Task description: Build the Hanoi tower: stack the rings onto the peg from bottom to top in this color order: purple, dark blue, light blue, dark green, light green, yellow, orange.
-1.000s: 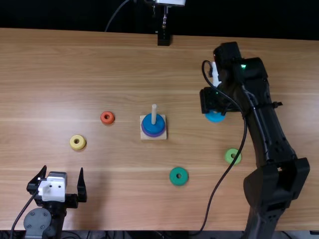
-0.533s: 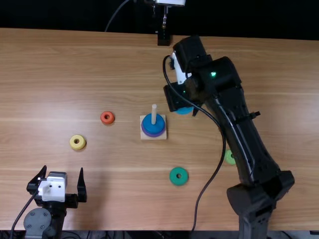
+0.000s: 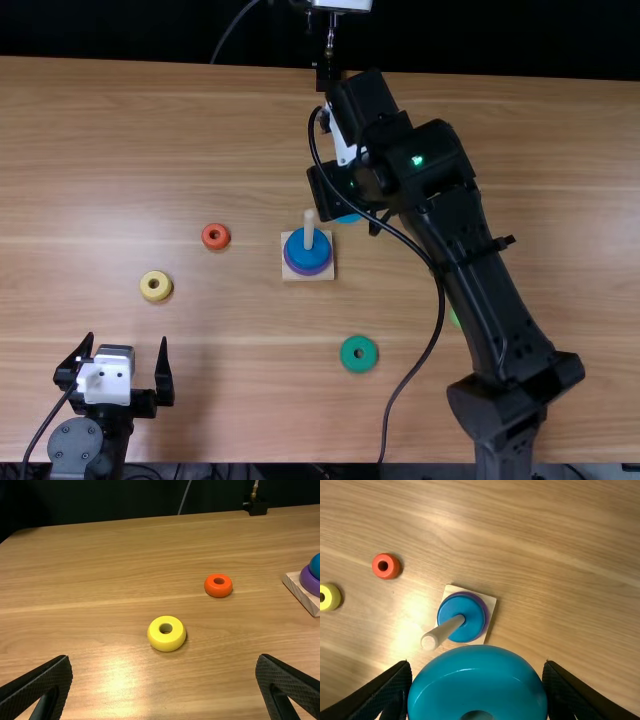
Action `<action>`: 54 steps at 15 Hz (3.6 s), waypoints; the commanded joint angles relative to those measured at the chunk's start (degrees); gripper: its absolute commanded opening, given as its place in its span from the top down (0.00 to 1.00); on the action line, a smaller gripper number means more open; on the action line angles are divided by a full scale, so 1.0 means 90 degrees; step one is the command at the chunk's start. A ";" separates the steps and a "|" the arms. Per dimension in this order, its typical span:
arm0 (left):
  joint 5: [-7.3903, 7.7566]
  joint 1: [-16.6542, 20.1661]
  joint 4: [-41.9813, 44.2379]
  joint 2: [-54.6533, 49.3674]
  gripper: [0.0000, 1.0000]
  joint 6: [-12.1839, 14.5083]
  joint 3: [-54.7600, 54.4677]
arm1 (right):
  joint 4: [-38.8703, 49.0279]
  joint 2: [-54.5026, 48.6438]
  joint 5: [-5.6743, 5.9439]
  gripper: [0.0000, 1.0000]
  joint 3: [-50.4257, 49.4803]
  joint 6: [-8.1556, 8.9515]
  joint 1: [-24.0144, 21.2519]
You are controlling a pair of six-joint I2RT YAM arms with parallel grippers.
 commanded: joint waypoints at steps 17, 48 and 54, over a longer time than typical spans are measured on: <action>0.0047 -0.0030 -0.0510 -0.0076 0.00 -0.0014 -0.0671 | 0.0061 0.0800 -0.0025 1.00 0.0564 0.0152 0.0519; 0.0047 -0.0030 -0.0510 -0.0076 0.00 -0.0014 -0.0671 | 0.2077 -0.1075 0.0690 0.00 -0.0960 0.1172 0.0538; 0.0047 -0.0030 -0.0510 -0.0076 0.00 -0.0014 -0.0671 | 0.4221 -0.4004 0.1440 0.00 -0.4973 0.0363 -0.0048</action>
